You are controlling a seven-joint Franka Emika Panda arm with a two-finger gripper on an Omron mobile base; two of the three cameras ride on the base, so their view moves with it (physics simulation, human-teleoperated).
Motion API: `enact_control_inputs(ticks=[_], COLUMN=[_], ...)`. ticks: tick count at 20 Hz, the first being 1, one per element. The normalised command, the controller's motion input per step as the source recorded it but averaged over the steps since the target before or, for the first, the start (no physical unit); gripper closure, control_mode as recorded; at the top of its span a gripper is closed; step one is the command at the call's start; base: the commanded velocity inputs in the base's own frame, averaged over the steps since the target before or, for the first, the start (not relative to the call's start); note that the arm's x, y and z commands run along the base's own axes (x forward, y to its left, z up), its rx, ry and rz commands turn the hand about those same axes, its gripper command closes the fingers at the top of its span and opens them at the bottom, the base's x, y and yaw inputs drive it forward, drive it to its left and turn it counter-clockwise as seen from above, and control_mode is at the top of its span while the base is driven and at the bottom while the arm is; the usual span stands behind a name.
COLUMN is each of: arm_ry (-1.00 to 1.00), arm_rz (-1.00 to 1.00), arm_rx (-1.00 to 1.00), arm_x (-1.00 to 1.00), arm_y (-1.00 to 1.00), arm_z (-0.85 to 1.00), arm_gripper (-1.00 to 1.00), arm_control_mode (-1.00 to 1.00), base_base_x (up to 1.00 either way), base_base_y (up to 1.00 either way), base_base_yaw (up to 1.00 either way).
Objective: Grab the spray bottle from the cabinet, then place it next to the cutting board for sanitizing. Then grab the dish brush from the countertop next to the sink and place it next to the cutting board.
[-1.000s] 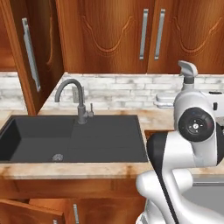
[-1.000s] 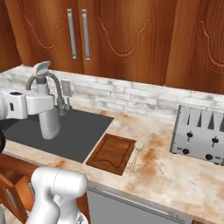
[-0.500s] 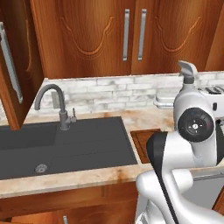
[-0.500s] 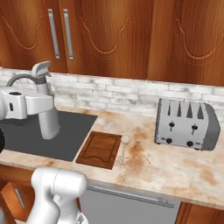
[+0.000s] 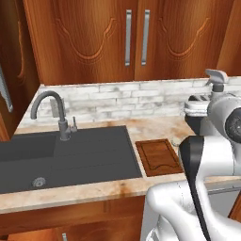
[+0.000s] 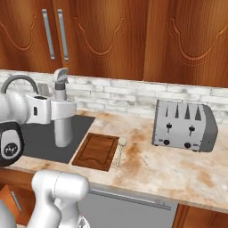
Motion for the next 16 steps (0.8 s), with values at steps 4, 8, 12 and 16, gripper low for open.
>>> enact_control_inputs(ticks=[4,8,12,16], arm_ry=[0.0,-0.05,-0.1,-0.04], arm_rz=[0.23,0.34,0.43,0.49], arm_rx=[0.0,0.0,0.01,0.13], arm_x=[0.0,0.0,0.1,0.32], arm_y=[-0.62,-0.7,-0.79,-0.82], arm_z=[-0.57,-0.66,-0.72,-0.64], arm_gripper=[1.0,1.0,1.0,1.0], arm_control_mode=[-1.0,-1.0,-1.0,-1.0], base_base_x=[0.0,0.0,0.0,0.0], base_base_y=[0.0,0.0,0.0,0.0], base_base_yaw=[0.0,0.0,0.0,0.0])
